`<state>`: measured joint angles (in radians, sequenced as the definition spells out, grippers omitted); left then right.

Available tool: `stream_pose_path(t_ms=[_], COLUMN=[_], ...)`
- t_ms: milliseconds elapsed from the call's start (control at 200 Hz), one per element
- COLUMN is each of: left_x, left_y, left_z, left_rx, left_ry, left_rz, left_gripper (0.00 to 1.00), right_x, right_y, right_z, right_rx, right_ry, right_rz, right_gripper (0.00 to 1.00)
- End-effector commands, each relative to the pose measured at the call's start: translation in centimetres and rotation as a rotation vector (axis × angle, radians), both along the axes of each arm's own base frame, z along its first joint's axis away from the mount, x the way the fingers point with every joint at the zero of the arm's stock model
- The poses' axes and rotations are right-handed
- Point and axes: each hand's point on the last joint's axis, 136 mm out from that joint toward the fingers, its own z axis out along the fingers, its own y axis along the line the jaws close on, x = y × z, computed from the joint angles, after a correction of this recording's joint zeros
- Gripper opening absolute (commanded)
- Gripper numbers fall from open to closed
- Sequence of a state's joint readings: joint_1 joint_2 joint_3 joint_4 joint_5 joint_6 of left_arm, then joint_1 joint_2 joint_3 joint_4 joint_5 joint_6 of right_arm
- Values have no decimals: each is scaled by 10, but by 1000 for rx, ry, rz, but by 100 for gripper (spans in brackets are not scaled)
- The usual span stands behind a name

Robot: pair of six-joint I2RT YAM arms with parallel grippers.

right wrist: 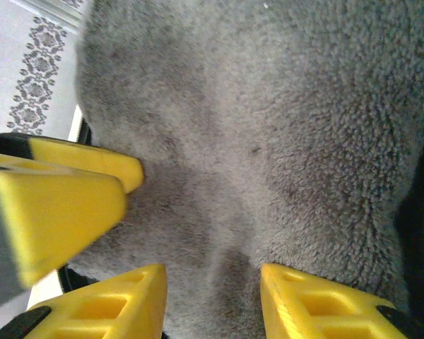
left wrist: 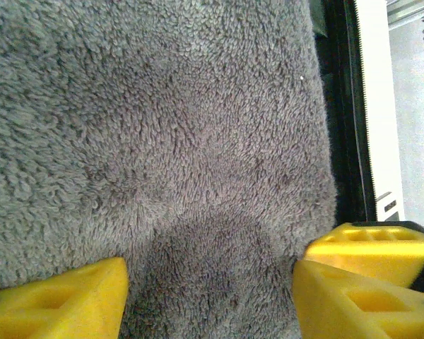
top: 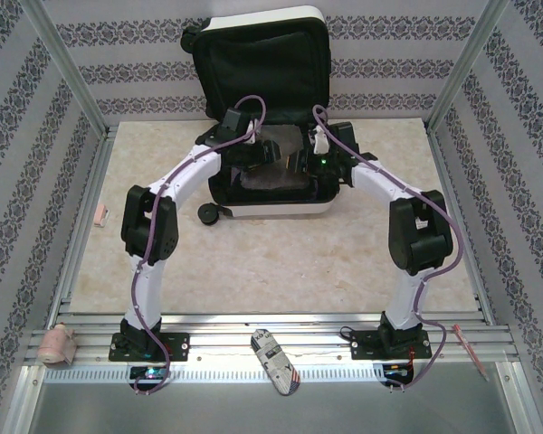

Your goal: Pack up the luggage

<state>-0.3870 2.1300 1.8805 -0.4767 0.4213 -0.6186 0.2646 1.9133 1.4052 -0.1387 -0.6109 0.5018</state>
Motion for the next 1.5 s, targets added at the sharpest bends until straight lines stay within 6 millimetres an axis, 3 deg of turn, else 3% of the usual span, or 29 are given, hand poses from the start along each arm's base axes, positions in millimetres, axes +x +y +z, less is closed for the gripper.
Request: stream_pose_path(t_ms=[0, 200, 400, 495, 809, 1029, 1249, 1494], left_x=[2, 0, -3, -2, 14, 31, 57, 80], left_y=[11, 34, 49, 48, 28, 26, 23, 33], left_z=[-8, -38, -48, -35, 38, 56, 47, 2], left_rx=[-2, 23, 33, 15, -99, -92, -81, -37], left_ry=[11, 66, 92, 65, -76, -121, -141, -125], left_rz=[40, 67, 72, 58, -33, -40, -34, -4], left_gripper=[63, 63, 62, 62, 63, 64, 64, 64], right_x=[-1, 0, 4, 6, 21, 40, 65, 97], right_y=[2, -11, -16, -16, -16, -13, -5, 4], right_z=[-23, -48, -41, -26, 29, 43, 52, 32], right_rx=[-1, -34, -40, -42, -19, 6, 46, 92], right_ry=[37, 83, 74, 45, -59, -83, -101, -84], right_rz=[-6, -28, -28, -21, -15, -30, -40, -52], right_gripper=[39, 39, 38, 38, 39, 39, 40, 39])
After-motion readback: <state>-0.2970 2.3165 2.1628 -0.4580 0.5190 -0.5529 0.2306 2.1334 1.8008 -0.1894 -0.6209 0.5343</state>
